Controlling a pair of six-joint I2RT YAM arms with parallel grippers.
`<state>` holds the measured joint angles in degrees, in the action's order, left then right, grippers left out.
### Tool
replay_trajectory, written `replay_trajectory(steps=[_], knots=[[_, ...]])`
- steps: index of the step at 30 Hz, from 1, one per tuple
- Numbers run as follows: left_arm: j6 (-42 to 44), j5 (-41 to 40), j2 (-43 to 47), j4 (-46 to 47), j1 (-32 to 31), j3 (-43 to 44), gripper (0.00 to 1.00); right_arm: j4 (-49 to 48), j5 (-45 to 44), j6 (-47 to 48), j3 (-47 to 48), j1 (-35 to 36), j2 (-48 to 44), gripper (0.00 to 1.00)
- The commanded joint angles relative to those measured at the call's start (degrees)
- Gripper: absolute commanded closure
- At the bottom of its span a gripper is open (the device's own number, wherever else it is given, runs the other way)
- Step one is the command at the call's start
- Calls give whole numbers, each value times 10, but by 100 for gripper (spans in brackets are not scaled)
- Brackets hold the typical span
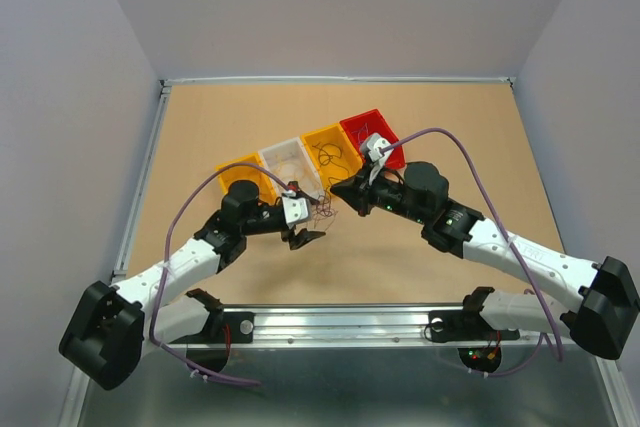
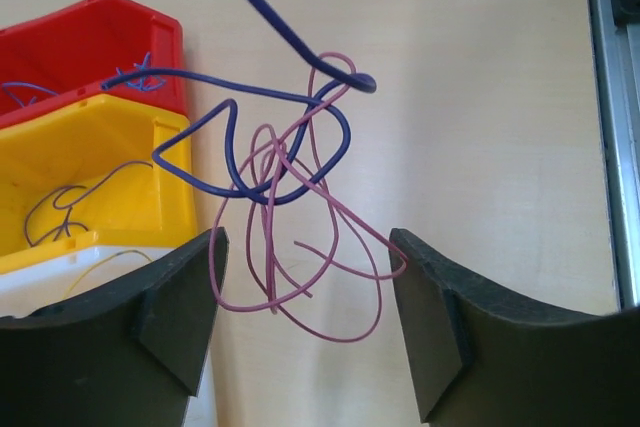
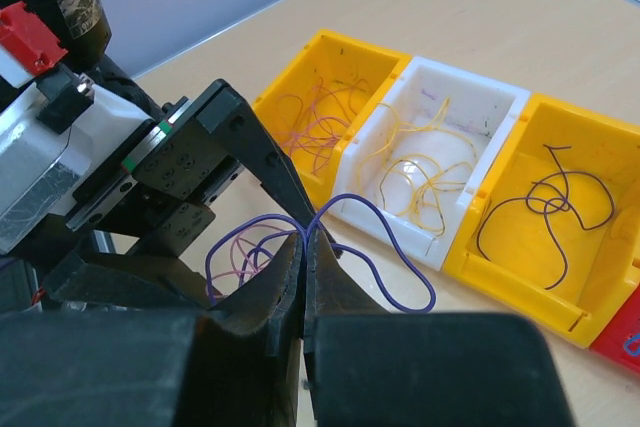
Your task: Untangle the cables
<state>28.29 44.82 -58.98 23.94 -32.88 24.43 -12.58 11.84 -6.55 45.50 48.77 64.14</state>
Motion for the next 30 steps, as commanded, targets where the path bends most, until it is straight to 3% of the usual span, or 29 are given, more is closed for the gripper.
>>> replay_trajectory(steps=[1,3,5,9,11,12,17,23,26,30], knots=[[-9,15,19,40,4,19,16,-44,-3,-7,34,4,-2,99],[-9,17,32,45,3,14,14,-47,-3,-10,35,3,0,99],[-9,16,34,47,4,12,21,-54,1,-12,33,4,3,99],[-22,-9,32,58,4,14,63,-59,5,-15,31,3,5,99],[-27,-21,30,65,4,14,92,-59,0,-15,30,4,8,100],[-41,-31,31,67,4,15,100,-59,-4,-15,28,3,8,99],[-103,-143,22,102,28,21,100,-53,-115,-27,0,4,-26,99],[-161,-177,-15,91,148,55,100,-25,-318,-59,-76,4,-184,100],[-199,-176,-16,94,229,67,100,-3,-381,-65,-115,4,-289,99],[-237,-196,-16,102,305,70,100,40,-396,-66,-136,3,-389,99]])
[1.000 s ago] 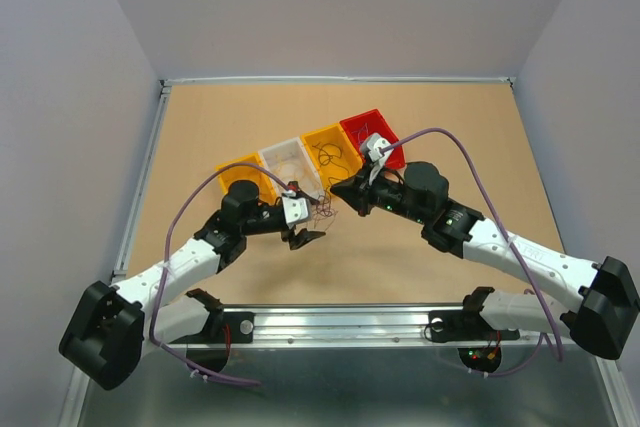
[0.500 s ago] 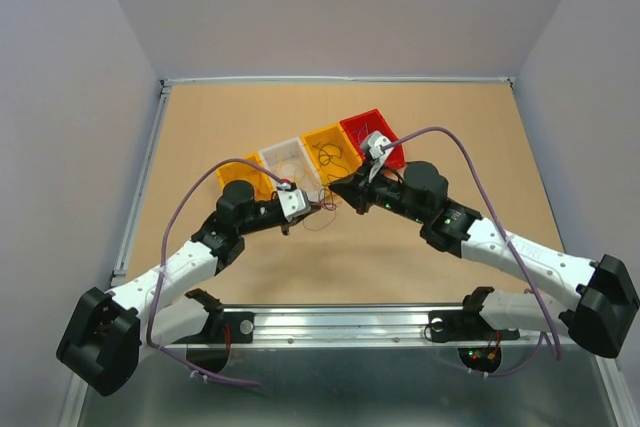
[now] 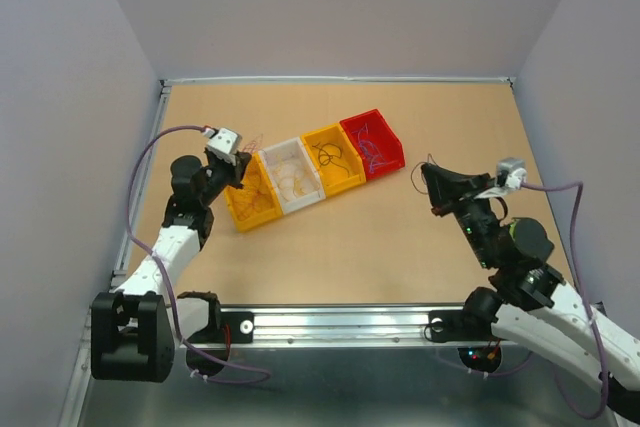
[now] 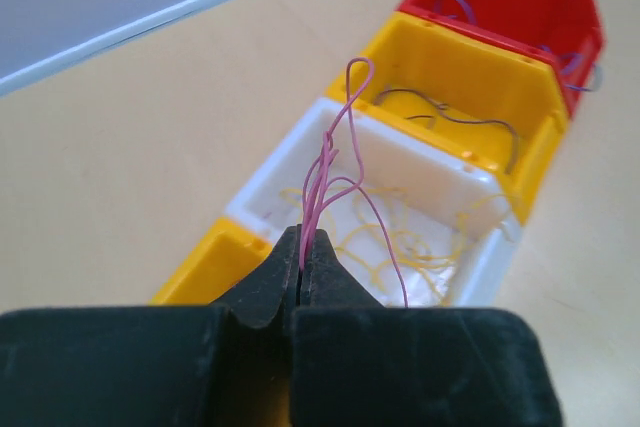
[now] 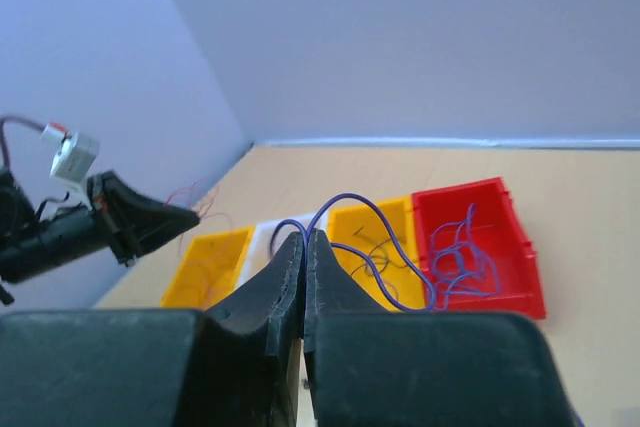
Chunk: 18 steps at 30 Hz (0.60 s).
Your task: Untangle the cables
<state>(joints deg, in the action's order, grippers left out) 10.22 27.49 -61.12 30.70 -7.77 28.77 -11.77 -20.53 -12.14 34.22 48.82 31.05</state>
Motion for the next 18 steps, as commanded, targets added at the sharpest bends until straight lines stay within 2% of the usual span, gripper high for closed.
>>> replay_trajectory(steps=[1,3,6,13,15,16,18], knots=[[-58,-17,3,37,68,26,100,39,-68,-9,-24,2,-69,99],[-50,3,-5,30,89,29,100,56,-50,-7,-21,2,-80,99],[-14,23,-1,-10,94,38,100,60,-25,-2,-7,3,-48,100],[40,36,31,-95,94,46,100,42,-10,17,40,2,96,100],[79,55,29,-127,94,63,100,21,0,22,52,2,127,99],[103,61,29,-173,94,80,100,6,1,25,57,2,156,100],[135,48,36,-203,94,91,100,-13,-2,27,66,2,181,99]])
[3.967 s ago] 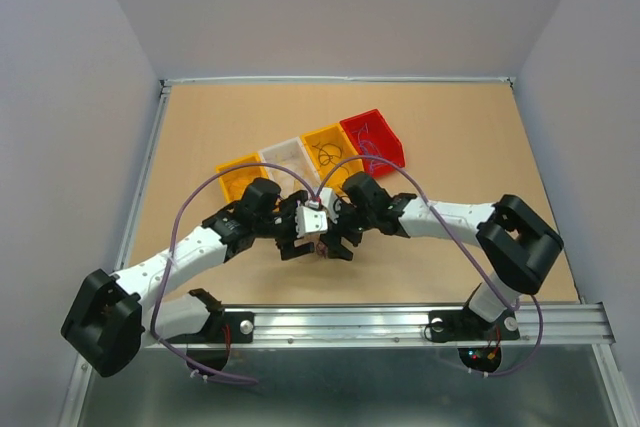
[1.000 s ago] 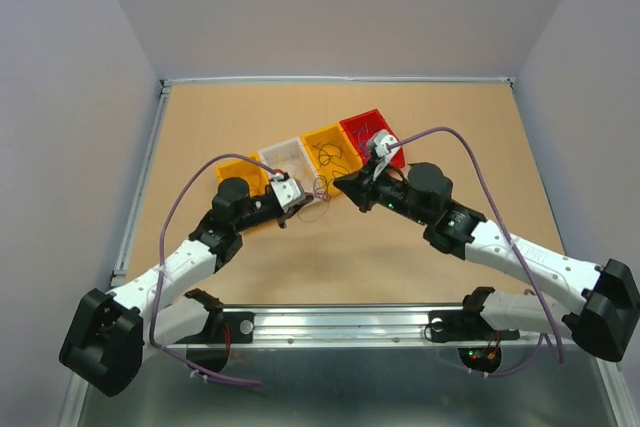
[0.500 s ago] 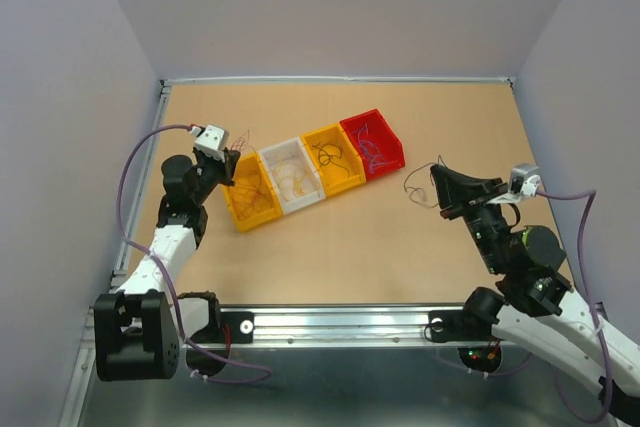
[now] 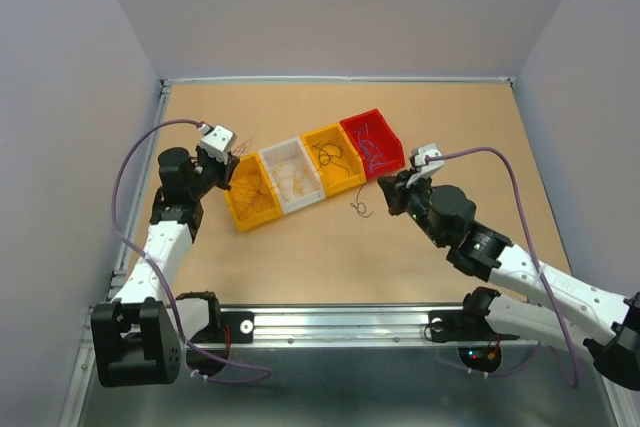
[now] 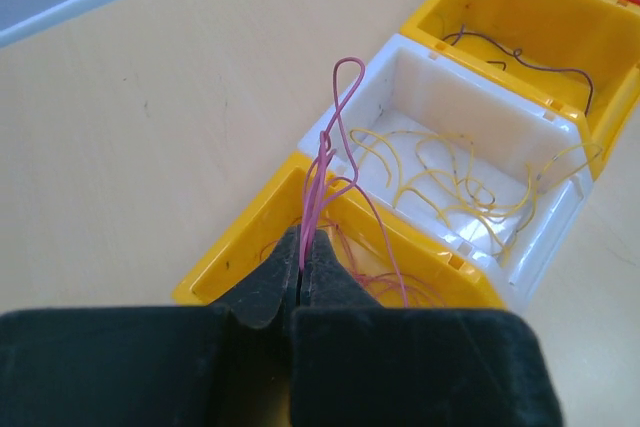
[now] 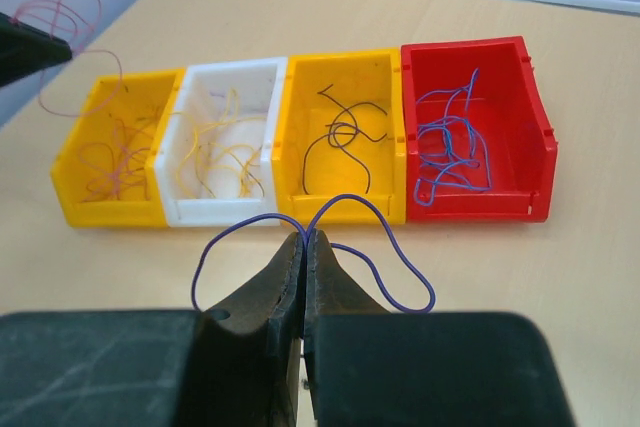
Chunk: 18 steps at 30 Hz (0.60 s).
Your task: Untangle the cables
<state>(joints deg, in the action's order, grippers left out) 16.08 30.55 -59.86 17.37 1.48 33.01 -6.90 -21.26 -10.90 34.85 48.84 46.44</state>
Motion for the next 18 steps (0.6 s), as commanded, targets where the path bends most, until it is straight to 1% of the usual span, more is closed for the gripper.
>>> replay_trajectory(steps=[1,4,5,7,8,10,13,18], knots=[[83,8,26,-85,1,50,100,-72,9,18,64,1,56,99],[103,3,33,-109,1,48,100,-107,19,24,89,2,104,100],[106,4,29,-110,1,45,100,-112,20,24,96,2,140,99],[112,-4,12,-113,0,44,100,-129,2,25,124,1,175,99],[113,-8,4,-116,-1,47,100,-139,-16,30,133,1,213,99],[120,-15,-13,-134,-1,61,100,-180,-27,50,151,-1,249,100],[125,-35,-51,-147,-6,73,100,-186,-48,54,193,-10,321,99],[124,-47,-62,-147,-8,77,100,-198,-19,48,244,-37,413,100]])
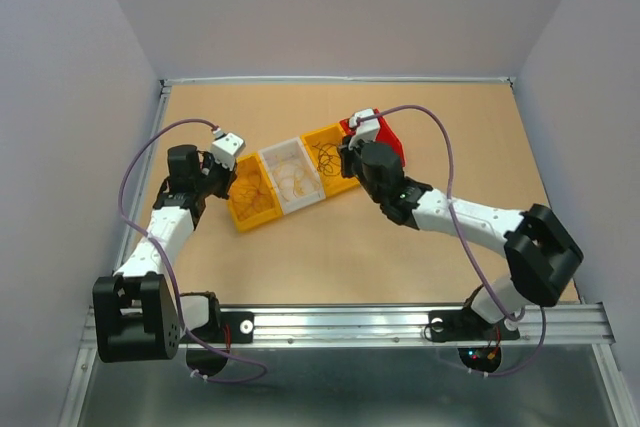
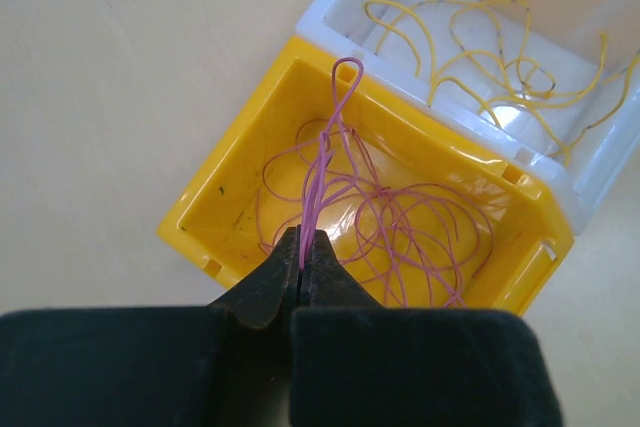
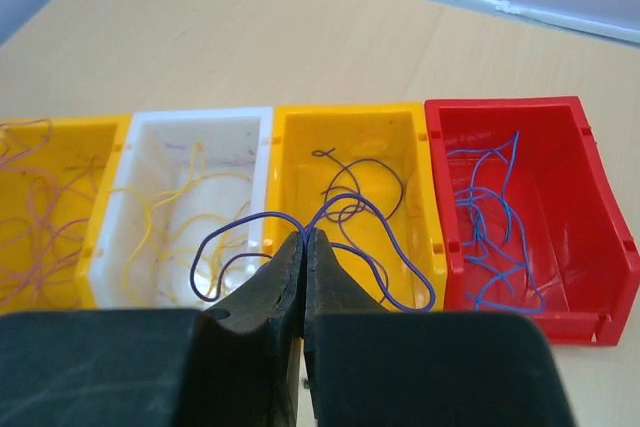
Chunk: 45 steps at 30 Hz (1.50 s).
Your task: Untangle the cables
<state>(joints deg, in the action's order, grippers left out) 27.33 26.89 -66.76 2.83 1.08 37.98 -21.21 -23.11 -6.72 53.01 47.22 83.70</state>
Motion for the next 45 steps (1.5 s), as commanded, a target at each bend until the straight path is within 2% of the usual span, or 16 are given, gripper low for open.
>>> replay_trajectory(steps=[1,6,8,14,16,19,20,25,26,28,29,31,32,36,43,45], knots=[[11,-11,10,0,-5,26,100,-56,-3,6,70,-25,72,99],[11,-21,25,7,-8,17,100,-36,-15,0,135,-52,165,99],[13,-28,30,7,-9,16,100,32,-11,6,167,-56,197,99],[23,-53,31,2,-39,13,100,178,133,61,224,-56,312,99],[25,-63,34,2,-46,11,100,208,126,62,237,-56,333,99],[32,-73,34,-1,-55,10,100,248,100,62,264,-56,345,87],[36,-76,31,-3,-56,11,100,247,101,62,270,-55,340,80],[48,-81,16,-27,-64,24,100,217,117,29,254,-56,289,74],[51,-83,9,-27,-66,30,100,172,112,14,229,-56,265,65],[55,-93,4,-48,-68,34,100,116,99,2,197,-56,234,60],[55,-98,-3,-53,-69,39,100,97,93,-8,181,-56,218,48],[57,-102,-9,-63,-71,41,100,60,71,-16,125,-55,168,43],[58,-101,-13,-64,-71,42,100,18,62,-22,101,-56,149,30],[52,-112,-35,-80,-76,46,100,-28,17,-30,30,-56,73,8],[31,-154,-137,-100,-80,80,100,-40,-25,-37,-53,-56,-43,5],[24,-157,-172,-102,-90,93,95,-45,-29,-41,-77,-55,-80,5]])
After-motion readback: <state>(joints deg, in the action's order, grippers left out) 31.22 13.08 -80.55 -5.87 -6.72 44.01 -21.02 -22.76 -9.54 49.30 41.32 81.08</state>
